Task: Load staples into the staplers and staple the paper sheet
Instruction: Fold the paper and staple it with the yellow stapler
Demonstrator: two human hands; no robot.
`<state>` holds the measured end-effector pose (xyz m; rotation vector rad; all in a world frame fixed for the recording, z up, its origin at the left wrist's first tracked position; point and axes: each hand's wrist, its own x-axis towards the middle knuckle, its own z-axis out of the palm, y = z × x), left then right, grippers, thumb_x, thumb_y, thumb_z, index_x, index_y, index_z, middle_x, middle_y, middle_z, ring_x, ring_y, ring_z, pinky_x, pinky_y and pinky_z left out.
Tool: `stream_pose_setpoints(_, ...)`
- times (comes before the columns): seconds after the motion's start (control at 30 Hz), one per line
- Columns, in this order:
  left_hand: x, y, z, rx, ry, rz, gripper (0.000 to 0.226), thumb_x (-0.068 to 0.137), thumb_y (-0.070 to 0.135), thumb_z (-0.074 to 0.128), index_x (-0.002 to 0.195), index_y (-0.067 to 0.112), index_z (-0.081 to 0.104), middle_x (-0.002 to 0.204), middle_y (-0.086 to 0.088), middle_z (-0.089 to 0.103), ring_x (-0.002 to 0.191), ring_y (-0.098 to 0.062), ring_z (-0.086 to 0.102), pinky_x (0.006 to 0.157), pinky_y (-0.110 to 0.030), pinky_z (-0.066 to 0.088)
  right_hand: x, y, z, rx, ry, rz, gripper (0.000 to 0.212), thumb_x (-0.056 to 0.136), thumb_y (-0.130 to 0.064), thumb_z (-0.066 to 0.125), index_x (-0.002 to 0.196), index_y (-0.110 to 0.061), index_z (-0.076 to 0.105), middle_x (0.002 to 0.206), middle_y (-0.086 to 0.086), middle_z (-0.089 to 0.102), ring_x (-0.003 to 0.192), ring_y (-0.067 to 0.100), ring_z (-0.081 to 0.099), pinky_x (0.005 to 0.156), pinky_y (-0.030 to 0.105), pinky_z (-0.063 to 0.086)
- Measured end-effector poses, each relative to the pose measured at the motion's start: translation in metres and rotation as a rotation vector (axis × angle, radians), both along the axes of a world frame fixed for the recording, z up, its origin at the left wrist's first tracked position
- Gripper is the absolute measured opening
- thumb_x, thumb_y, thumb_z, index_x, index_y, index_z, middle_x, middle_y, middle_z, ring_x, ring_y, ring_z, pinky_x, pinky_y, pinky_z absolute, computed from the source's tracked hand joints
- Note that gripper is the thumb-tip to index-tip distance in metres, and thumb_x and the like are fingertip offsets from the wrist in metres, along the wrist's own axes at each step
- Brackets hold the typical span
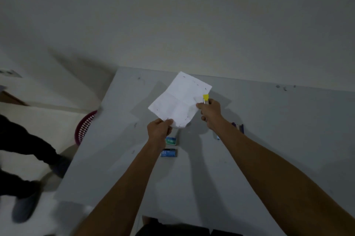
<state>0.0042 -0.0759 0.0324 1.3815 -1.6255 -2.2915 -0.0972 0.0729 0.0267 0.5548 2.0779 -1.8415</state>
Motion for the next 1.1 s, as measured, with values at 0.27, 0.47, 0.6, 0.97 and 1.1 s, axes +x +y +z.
stream_pose_setpoints(0.27,-0.001,-0.01,-0.041,-0.476,-0.187,-0.13,0.085,0.066,0.016,0.084,0.131,0.001,0.031,0.13,-0.017,0.052,0.115,-0.034,0.056,0.094,-0.041,0.052,-0.027,-0.04,-0.052,0.301,0.009,0.164,0.021,0.081,-0.013,0.069,0.098,-0.003,0.062,0.084,0.011,0.058,0.077,0.027,0.055,0.07,0.038,0.048)
stream_pose_setpoints(0.47,-0.002,-0.019,-0.057,-1.098,-0.312,-0.391,0.077,0.072,0.032,0.077,0.131,0.013,0.032,0.131,-0.013,0.037,0.118,-0.032,0.042,0.092,-0.043,0.042,-0.034,-0.055,-0.069,0.395,0.012,0.215,0.017,0.074,-0.011,0.068,0.09,-0.006,0.064,0.086,0.01,0.061,0.084,0.029,0.061,0.069,0.032,0.046)
stream_pose_setpoints(0.6,-0.005,-0.018,-0.064,-1.355,-0.263,-0.761,0.037,0.09,0.026,0.055,0.126,0.021,0.05,0.133,-0.008,0.044,0.121,-0.028,0.041,0.094,-0.042,0.037,-0.033,-0.056,-0.073,0.457,0.035,0.255,0.019,0.077,-0.013,0.067,0.094,-0.007,0.063,0.095,0.014,0.065,0.089,0.032,0.062,0.074,0.037,0.049)
stream_pose_setpoints(0.97,-0.013,-0.016,-0.065,-1.209,-0.223,-1.046,0.038,0.093,0.022,0.046,0.131,0.023,0.05,0.139,-0.008,0.04,0.127,-0.031,0.041,0.101,-0.052,0.039,-0.009,-0.021,-0.056,0.365,0.011,0.16,0.03,0.087,-0.037,0.058,0.068,-0.017,0.046,0.067,0.001,0.048,0.067,0.02,0.048,0.05,0.027,0.031)
stream_pose_setpoints(1.1,-0.011,-0.015,-0.062,-1.16,-0.219,-1.084,0.042,0.093,0.025,0.048,0.135,0.02,0.047,0.143,-0.01,0.036,0.129,-0.032,0.04,0.102,-0.054,0.04,0.016,0.0,-0.056,0.455,0.012,0.193,0.035,0.089,-0.043,0.052,0.089,-0.008,0.055,0.09,0.012,0.055,0.078,0.025,0.052,0.064,0.031,0.036)
